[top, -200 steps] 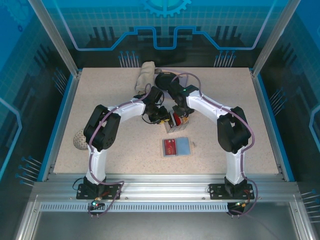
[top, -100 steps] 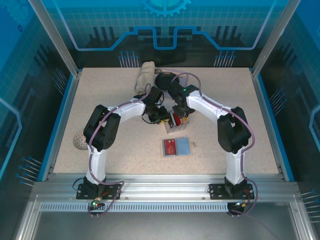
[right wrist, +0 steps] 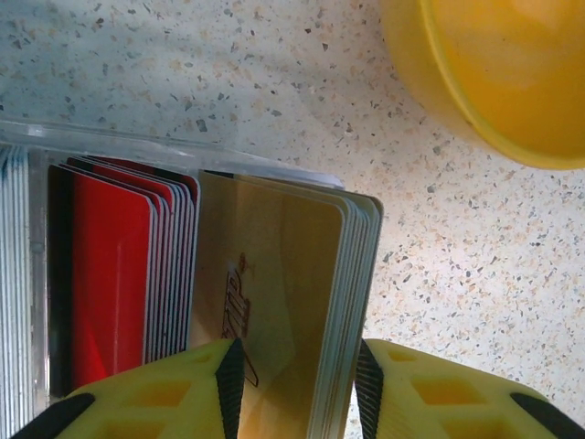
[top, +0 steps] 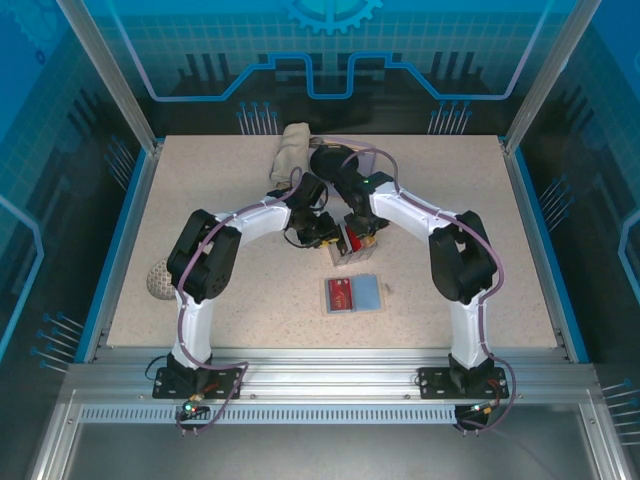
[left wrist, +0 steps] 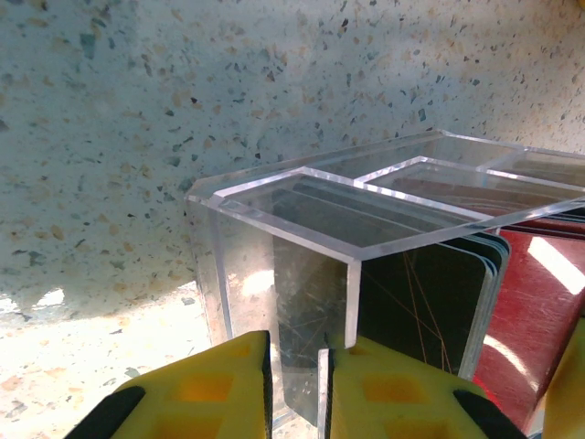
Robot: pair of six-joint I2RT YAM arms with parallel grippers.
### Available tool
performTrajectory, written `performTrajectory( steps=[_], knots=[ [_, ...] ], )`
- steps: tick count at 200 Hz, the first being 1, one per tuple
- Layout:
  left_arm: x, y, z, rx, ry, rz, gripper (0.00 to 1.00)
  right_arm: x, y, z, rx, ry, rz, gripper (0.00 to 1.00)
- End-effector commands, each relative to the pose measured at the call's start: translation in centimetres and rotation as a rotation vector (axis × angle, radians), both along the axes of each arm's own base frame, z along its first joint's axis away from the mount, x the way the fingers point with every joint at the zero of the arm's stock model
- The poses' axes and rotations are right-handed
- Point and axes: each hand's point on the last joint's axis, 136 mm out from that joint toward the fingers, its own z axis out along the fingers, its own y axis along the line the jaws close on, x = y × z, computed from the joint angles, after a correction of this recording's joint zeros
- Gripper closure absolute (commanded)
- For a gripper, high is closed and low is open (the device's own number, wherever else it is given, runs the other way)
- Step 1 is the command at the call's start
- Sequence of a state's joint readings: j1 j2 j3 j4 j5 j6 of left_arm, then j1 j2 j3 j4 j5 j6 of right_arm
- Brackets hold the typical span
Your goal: Put the credit cards into the card holder
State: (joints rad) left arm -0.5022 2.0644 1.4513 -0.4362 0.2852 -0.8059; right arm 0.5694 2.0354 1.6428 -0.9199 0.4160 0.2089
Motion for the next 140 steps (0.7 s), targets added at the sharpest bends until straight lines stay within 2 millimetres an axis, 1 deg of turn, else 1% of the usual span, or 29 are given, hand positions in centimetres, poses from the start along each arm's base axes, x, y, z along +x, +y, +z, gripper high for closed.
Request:
performTrajectory(
  steps=[1, 27, 43, 100, 140],
  knots=[
    [-2.4, 1.1, -2.5, 0.065, 0.078, -0.028, 0.8, 0.4, -0.9, 0.2, -0.045, -0.02, -0.025, 0.6],
    [-2.4, 1.2, -2.5, 0.067, 0.076, -0.027, 0.8, 0.6, -1.0, 1.9, -0.038, -0.063, -0.024, 0.59],
    [-2.4, 1.1, -2.4, 0.066, 0.076, -0.029, 0.8, 0.6, -1.0, 2.4, -0.034, -0.072, -0.022, 0.59],
    [-2.5, 1.1, -2.5, 0.065, 0.078, -0.027, 0.8, 0.3, -0.8, 2.5, -0.03, -0.07, -0.014, 0.64],
    [-2.5, 1.1, -2.5, 0.064, 0.078, -0.028, 0.8, 0.2, -0.5, 2.5, -0.015, -0.063, -0.009, 0.72]
  ],
)
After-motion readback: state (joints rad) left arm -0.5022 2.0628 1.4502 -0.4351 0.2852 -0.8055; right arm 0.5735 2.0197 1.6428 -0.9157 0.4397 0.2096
